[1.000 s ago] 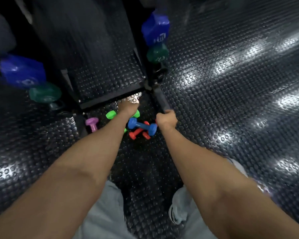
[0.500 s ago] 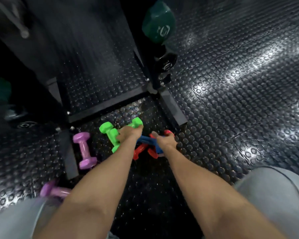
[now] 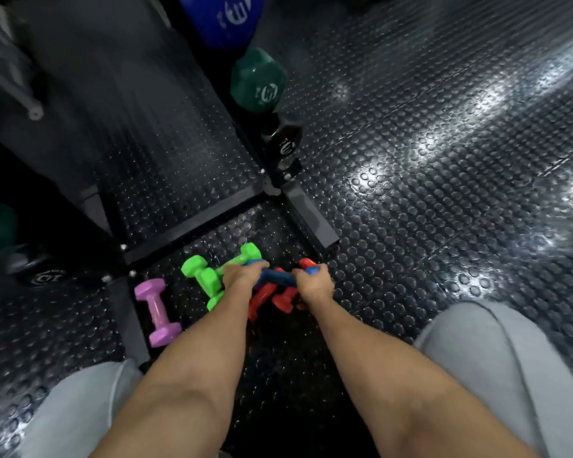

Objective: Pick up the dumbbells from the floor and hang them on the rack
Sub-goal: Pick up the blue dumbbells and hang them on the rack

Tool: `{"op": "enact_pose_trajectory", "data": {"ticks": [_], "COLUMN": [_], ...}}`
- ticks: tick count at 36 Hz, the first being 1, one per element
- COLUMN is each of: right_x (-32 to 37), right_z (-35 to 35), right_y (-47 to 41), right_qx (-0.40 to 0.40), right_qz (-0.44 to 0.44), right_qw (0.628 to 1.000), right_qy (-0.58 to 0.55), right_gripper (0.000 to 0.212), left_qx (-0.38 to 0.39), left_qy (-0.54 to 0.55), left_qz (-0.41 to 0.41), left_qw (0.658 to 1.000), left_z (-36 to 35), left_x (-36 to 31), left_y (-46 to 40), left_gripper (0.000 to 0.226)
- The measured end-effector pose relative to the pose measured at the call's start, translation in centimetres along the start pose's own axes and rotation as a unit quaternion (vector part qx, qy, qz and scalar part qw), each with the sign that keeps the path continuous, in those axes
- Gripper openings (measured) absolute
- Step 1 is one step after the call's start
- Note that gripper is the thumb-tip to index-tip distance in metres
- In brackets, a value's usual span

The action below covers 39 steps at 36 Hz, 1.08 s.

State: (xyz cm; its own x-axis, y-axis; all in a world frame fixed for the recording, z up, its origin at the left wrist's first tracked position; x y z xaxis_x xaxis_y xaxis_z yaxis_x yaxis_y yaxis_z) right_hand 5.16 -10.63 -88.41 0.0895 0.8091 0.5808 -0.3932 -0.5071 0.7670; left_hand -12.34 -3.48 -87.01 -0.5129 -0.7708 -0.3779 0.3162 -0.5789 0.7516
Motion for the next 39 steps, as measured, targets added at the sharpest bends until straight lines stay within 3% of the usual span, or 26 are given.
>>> {"op": "enact_pose_trajectory", "data": {"ticks": [3,6,9,12,27,33,36,39], "right_x": [3.2,7.6,12.1,16.9,43.9,53.4,57.4,61.4], "right_z": [3.0,6.9,10.7,14.8,34.3,36.1,35.6,34.2], "right_y": [2.3,7.4,13.0,18.6,41.9,45.3,45.8,45.7], "right_qx": [0.006,0.021,0.026,0.018,-0.002,0.009,0.027,0.044], "right_qz": [0.039,0.051,0.05,0.062,0.127,0.16,0.161,0.179], "right_qw": [0.999,0.998,0.996,0.994,0.989,0.987,0.986,0.983], "right_qy": [-0.015,-0.039,-0.068,-0.089,-0.072,-0.015,0.012,0.019], "right_gripper": [0.032,0.022,0.02,0.024,0.013,0.026,0.041,0.039], "left_qx": [0.004,0.034,0.087,0.115,0.085,0.071,0.01,-0.047], "left_qy": [-0.01,0.071,0.165,0.164,0.263,0.358,0.396,0.426], "left_qz": [-0.051,-0.072,-0.082,-0.095,-0.109,-0.107,-0.092,-0.086], "left_qw": [0.999,0.994,0.979,0.975,0.955,0.925,0.913,0.899], "left_z": [1.6,3.8,6.0,8.7,20.8,23.7,25.2,27.2], "left_x": [-3.3,-7.0,-11.1,-15.0,-34.0,-38.5,-40.6,-42.4], "left_y": [3.1,8.7,15.6,23.0,53.9,57.4,57.8,58.2], "left_gripper": [0.052,0.046,0.021,0.008,0.01,0.013,0.021,0.031]}}
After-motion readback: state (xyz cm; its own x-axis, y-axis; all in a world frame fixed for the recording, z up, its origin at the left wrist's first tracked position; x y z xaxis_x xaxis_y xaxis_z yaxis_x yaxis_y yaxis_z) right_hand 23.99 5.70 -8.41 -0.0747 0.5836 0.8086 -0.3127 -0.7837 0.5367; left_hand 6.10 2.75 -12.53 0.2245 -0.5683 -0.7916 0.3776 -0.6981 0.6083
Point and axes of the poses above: each hand's wrist, its own y-axis away from the middle knuckle, its own z-axis out of the back of the hand, x = y × z, the point moved 6 cm from there along -y, towards the middle knuckle, and after that the axes turned 5 degrees about x, right-handed, at the moved point
